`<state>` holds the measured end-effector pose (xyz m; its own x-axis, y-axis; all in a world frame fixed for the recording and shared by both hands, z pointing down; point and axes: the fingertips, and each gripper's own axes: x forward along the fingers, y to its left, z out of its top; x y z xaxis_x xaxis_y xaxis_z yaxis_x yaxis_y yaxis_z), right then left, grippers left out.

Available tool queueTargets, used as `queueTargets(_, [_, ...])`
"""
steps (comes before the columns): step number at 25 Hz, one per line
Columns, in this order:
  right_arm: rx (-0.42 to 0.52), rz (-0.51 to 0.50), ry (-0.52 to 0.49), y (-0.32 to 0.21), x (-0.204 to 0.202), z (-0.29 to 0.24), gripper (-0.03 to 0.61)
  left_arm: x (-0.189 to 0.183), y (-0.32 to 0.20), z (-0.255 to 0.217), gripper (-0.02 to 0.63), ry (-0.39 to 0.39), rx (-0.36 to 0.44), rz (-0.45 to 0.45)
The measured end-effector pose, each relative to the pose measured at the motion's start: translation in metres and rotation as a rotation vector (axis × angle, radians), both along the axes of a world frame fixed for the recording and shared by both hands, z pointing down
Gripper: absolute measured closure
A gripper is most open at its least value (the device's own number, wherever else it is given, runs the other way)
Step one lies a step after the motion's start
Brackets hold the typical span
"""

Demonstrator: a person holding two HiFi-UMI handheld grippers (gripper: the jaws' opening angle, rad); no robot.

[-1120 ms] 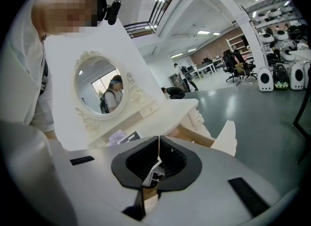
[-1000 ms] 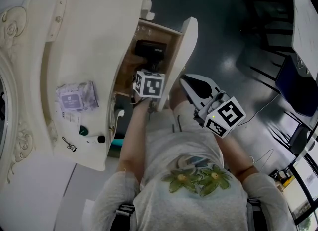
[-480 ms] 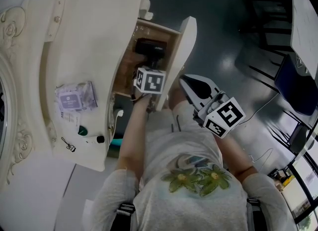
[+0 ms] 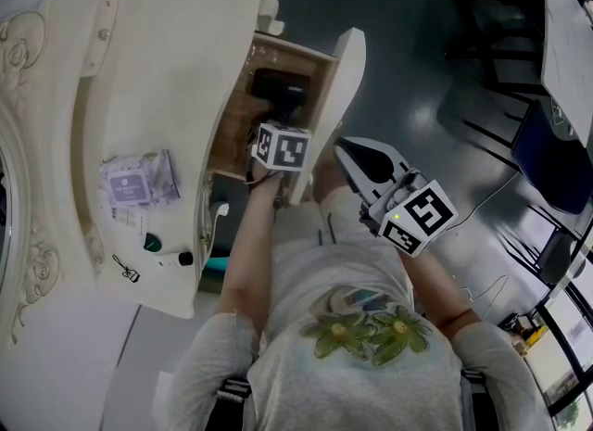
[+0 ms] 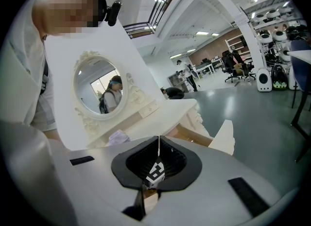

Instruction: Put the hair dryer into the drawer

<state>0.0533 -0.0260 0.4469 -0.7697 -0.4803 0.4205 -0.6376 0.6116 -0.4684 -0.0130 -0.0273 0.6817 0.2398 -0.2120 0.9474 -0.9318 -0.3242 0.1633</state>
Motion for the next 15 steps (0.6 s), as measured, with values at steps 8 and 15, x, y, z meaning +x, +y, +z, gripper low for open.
queueTargets(8, [-0.005,0.002,0.004,0.001,0.0028,0.0022,0.555,0.0,0.0013,0.0065,0.392,-0.022,-0.003,0.01])
queueTargets(15, [0.01,-0.015,0.019,0.0027,0.0021,0.002,0.555,0.0015,0.0011,0.0082,0.391,-0.038,-0.011,0.023])
